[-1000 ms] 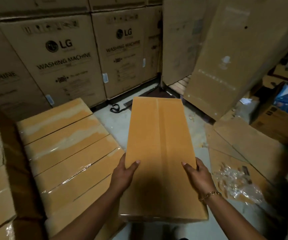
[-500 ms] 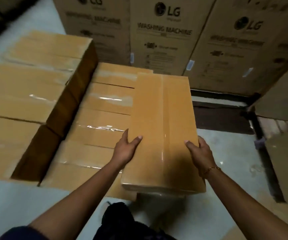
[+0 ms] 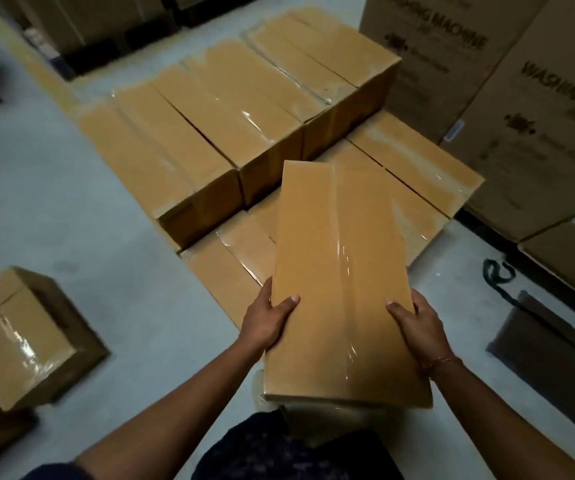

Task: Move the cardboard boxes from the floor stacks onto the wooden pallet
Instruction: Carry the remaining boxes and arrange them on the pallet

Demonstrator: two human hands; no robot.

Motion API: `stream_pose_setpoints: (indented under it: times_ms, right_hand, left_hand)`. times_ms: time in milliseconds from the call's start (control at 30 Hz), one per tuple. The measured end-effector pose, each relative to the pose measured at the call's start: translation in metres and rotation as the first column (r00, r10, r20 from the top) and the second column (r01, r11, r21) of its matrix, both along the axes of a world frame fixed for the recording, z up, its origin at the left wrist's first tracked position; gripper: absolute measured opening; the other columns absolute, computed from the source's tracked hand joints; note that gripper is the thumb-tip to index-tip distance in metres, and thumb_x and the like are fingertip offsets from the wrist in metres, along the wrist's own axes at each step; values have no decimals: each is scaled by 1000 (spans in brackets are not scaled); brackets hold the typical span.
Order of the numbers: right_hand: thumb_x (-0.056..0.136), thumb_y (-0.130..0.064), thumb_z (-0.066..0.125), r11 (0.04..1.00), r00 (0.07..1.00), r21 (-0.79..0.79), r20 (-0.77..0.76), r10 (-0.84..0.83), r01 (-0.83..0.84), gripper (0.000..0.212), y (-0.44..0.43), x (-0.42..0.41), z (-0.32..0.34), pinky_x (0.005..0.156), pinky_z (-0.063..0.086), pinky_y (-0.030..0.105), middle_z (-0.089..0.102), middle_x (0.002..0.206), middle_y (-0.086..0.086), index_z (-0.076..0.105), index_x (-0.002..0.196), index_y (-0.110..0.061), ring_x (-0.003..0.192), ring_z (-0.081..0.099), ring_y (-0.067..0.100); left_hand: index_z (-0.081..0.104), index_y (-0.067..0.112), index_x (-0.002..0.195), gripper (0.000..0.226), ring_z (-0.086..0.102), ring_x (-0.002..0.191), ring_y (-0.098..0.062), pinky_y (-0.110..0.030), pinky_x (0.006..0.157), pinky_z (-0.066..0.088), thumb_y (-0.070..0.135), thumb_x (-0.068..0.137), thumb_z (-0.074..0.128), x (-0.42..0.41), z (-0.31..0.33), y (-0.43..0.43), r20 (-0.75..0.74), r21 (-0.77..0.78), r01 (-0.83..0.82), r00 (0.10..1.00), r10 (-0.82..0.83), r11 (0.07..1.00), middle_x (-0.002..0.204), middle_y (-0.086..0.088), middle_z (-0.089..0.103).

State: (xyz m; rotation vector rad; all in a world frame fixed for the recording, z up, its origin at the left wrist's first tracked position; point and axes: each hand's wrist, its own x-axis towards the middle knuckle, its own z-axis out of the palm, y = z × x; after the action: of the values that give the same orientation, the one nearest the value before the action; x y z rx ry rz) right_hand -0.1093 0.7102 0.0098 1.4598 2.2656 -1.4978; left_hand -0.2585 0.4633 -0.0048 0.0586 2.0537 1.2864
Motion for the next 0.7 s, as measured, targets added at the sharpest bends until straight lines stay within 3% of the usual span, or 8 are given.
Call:
stream_pose_setpoints:
  times_ms: [100,200,333,467,600,700]
  right_hand:
    - [96,-47,64,995,995,-15,36,97,-97,68,7,-16,-6,111,44,55,48,153,8,40,154,-21,136,49,35]
    - [84,-63,67,972,972,-52,45,230,-228,86,19,-30,-12,111,43,52,45,157,7,37,155,-25,139,46,33]
    - [92,-33,73,917,918,-79,33,395,-392,71,37,-52,-22,107,39,36,46,154,8,40,153,-17,141,43,27]
    - [86,-37,79,833,832,-92,59,551,-545,73,44,-78,-32,113,42,43,50,153,8,44,147,-21,139,48,28]
    - [87,-32,79,778,771,-91,103,628,-621,70,39,-101,-43,98,40,29,55,145,9,45,147,-17,130,54,29]
    - [87,-29,80,750,742,-100,111,661,-654,70,33,-120,-57,101,40,29,55,147,10,46,146,-15,131,54,28]
  left_hand:
    - [39,34,152,66,62,115,-17,-40,102,51,51,94,65,16,-6,-11,31,-15,-107,994,108,994,136,10,62]
    - [45,32,148,62,62,111,-15,-36,99,51,43,93,70,36,-12,-18,71,-28,-220,972,222,975,133,10,63]
    - [48,28,146,61,63,115,-19,-40,102,51,38,91,73,67,-20,-18,83,-68,-364,926,369,929,134,6,63]
    - [49,28,147,62,62,117,-22,-43,102,50,39,91,74,90,-28,-16,70,-111,-481,869,489,870,135,6,63]
    - [53,29,143,57,62,114,-20,-37,95,49,36,91,74,101,-37,-16,57,-125,-562,819,571,818,133,6,64]
    - [53,30,142,56,63,113,-21,-38,96,50,34,91,75,98,-45,-20,50,-137,-594,795,604,793,134,5,65]
